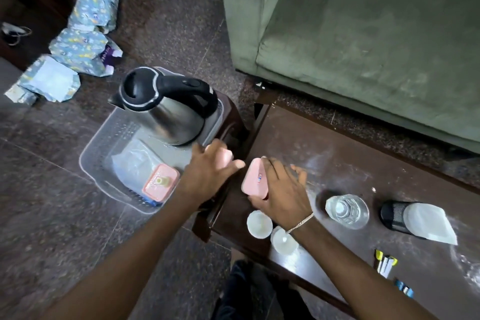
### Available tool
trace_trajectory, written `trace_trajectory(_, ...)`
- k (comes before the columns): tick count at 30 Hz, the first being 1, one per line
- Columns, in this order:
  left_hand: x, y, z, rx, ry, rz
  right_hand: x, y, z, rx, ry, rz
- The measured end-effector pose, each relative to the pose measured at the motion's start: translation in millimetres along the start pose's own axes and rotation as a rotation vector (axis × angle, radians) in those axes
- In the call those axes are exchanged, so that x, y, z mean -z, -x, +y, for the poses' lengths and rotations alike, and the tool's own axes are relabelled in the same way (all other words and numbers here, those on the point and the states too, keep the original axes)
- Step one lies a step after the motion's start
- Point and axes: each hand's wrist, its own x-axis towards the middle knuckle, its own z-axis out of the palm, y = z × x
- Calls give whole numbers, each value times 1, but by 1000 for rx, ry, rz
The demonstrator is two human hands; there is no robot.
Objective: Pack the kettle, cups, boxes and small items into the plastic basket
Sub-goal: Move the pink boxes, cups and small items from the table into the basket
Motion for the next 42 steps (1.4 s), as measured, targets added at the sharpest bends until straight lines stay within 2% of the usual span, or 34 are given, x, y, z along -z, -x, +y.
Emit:
trace_trajectory(3, 56, 14, -36, -2, 82, 63, 12, -14, -48, 71, -111, 33)
trace_trajectory(9, 153, 16, -114, 99, 18, 113, 9, -45, -144, 185, -228, 49)
trace_trajectory(14, 180, -8, -158, 60, -148, 30, -15, -68, -208, 248, -198, 30)
trace_trajectory(18, 184, -33, -177, 14, -173, -48, -39, -83, -245, 232, -158, 15)
trace_trajectory(26, 175, -53, -196, 39, -308, -55, -71, -107, -266, 192, -30, -56)
trace_trajectory(29, 167, -56, -200, 76, -288, -52, -76, -104, -266, 212, 5, -89)
trace_trajectory(36, 161, -58, -201, 119, -292, -17, -75, -103, -269, 230, -3, -148)
trace_trajectory(42, 159, -58, -191, 165, -432, -43, -76, -99, -267, 235, -6, -185)
